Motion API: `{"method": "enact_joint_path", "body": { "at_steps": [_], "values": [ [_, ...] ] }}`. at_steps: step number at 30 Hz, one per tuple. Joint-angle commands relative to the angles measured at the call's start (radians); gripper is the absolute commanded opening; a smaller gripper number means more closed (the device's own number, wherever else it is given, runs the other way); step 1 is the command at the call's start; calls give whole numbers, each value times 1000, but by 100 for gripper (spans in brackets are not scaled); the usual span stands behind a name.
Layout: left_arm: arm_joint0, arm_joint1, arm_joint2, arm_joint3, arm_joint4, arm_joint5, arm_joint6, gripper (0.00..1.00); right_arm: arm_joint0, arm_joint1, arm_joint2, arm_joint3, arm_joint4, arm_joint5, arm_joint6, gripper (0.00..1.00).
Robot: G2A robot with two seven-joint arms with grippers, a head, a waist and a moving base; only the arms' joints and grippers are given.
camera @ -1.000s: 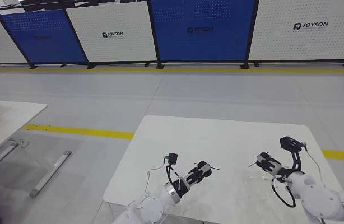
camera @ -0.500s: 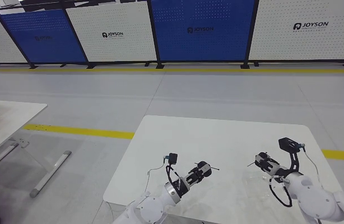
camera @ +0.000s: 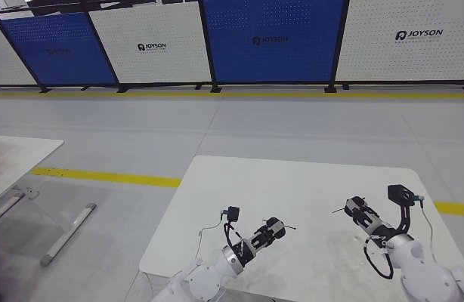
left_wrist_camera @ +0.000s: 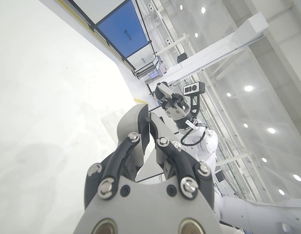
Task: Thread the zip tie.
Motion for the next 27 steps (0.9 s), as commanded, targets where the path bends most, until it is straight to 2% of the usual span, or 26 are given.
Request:
{"method": "enact_joint_path", "body": {
  "at_steps": [1, 4, 8, 10, 12, 22, 25, 27],
  "values": [
    [-9, 0, 1, -3, 18, 0, 0, 0, 0, 0, 0, 0, 0, 0, 0, 0],
    [-42, 2, 11, -20, 95, 0, -26, 0, 0, 0, 0, 0, 0, 0, 0, 0],
    [-69, 12, 0, -46, 78, 0, -95, 0, 0, 0, 0, 0, 0, 0, 0, 0],
    [-72, 17, -7, -61, 96, 0, -91, 0, 0, 0, 0, 0, 0, 0, 0, 0],
    [-75, 20, -15, -62, 112, 0, -53, 0, 0, 0, 0, 0, 0, 0, 0, 0],
    [-74, 20, -15, -59, 110, 4, -51, 0, 0, 0, 0, 0, 0, 0, 0, 0],
    [-87, 14, -17, -35, 58, 78, -16, 0, 0, 0, 0, 0, 0, 0, 0, 0],
    [-101, 10, -14, -14, 30, 109, -7, 0, 0, 0, 0, 0, 0, 0, 0, 0]
  ]
}}
